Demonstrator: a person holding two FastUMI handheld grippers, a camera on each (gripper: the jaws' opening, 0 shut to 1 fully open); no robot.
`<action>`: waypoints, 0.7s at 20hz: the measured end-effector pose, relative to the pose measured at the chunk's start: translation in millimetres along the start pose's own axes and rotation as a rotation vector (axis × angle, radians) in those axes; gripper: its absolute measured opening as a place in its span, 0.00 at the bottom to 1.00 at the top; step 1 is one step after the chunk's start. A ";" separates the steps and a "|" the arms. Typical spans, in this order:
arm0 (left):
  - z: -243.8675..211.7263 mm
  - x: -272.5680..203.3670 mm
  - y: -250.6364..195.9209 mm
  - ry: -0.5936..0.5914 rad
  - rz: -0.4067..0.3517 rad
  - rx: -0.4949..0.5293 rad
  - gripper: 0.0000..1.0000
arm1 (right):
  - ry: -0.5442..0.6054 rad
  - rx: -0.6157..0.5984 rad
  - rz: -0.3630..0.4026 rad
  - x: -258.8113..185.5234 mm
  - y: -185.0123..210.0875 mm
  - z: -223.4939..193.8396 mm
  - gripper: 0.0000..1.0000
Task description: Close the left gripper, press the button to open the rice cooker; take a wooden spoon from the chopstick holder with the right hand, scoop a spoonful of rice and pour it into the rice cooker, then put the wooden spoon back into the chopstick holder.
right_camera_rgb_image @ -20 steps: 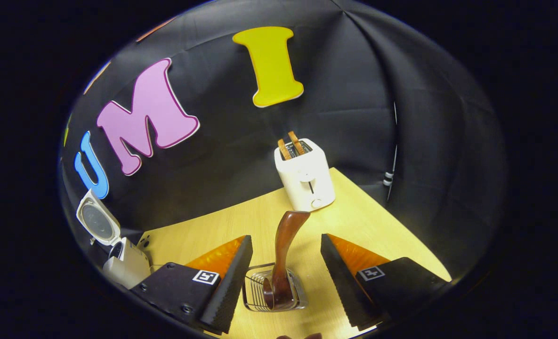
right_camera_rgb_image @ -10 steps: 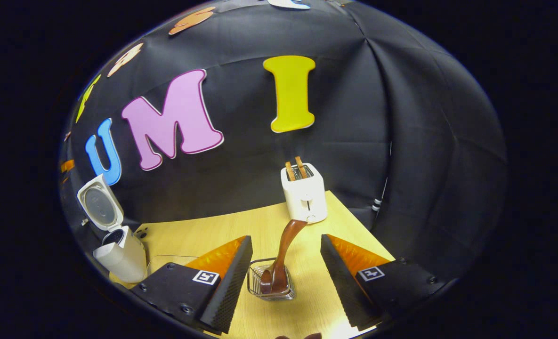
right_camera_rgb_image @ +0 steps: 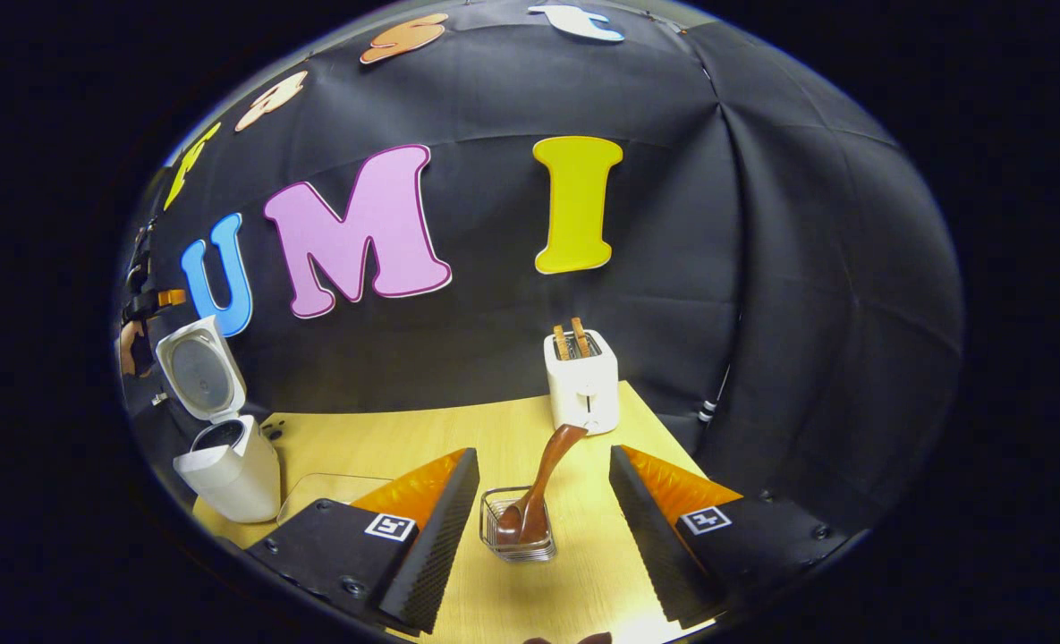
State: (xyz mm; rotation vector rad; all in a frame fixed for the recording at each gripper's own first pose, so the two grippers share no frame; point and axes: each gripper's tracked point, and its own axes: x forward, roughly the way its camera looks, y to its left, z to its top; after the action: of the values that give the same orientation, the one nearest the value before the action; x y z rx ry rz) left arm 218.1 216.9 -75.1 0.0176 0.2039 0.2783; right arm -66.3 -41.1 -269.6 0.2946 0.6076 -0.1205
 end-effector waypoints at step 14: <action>-51.8 20.0 5.7 0.167 0.015 -0.032 0.98 | 0.004 -0.041 -0.002 -5.0 0.5 1.1 0.92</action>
State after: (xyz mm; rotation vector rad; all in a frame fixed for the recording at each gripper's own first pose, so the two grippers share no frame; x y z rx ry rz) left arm 225.0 227.3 -129.5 -0.0361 0.3648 0.2986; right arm -69.7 -40.9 -265.7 0.2551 0.6137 -0.1090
